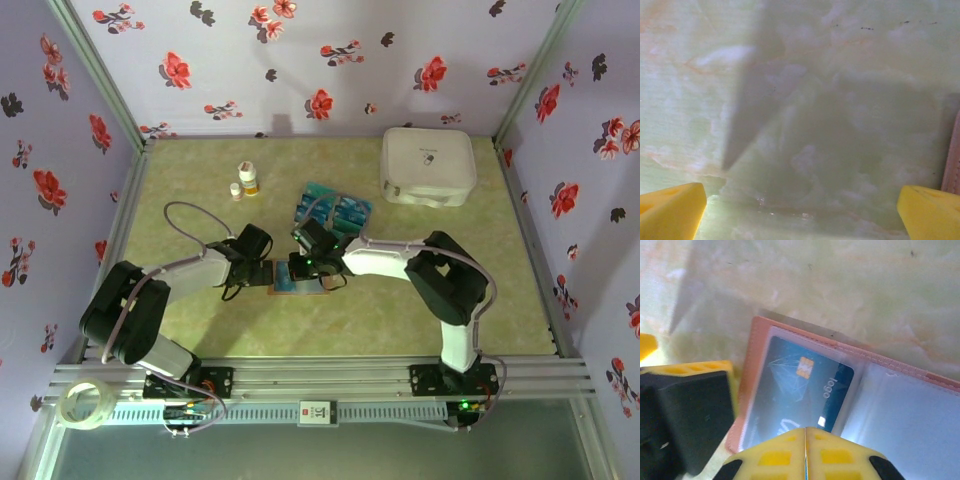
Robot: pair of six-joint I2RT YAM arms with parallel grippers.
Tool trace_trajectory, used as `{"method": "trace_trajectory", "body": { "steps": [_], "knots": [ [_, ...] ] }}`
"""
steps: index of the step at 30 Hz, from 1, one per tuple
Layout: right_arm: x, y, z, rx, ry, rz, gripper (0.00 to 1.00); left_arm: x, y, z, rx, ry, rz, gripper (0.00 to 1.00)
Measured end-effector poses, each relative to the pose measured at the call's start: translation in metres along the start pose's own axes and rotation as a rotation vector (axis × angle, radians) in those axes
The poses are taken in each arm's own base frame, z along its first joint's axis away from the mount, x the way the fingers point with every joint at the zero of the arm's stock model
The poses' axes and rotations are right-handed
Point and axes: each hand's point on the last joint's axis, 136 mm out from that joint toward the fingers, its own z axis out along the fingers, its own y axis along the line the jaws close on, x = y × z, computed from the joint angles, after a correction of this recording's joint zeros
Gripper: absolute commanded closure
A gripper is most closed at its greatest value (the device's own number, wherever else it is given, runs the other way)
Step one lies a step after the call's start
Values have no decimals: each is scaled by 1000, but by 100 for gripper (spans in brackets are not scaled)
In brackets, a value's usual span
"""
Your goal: Put the credit cards into the card holder
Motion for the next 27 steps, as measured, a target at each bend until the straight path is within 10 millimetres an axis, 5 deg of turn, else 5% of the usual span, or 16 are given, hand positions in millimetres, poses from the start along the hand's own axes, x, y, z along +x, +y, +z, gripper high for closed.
{"method": "trace_trajectory", "body": {
  "steps": [5, 8, 14, 27],
  "knots": [
    [-22, 10, -39, -28, -94, -18, 76, -8, 1, -9, 10, -22, 2, 0],
    [-29, -1, -52, -23, -124, 1, 79, -23, -3, -23, 37, -67, -7, 0],
    [-21, -33, -47, 31, -99, 36, 90, -41, -14, -42, 101, -121, -15, 0],
    [-10, -51, -30, 62, -55, 49, 97, -22, -46, -42, 168, -85, 73, 0]
  ]
}}
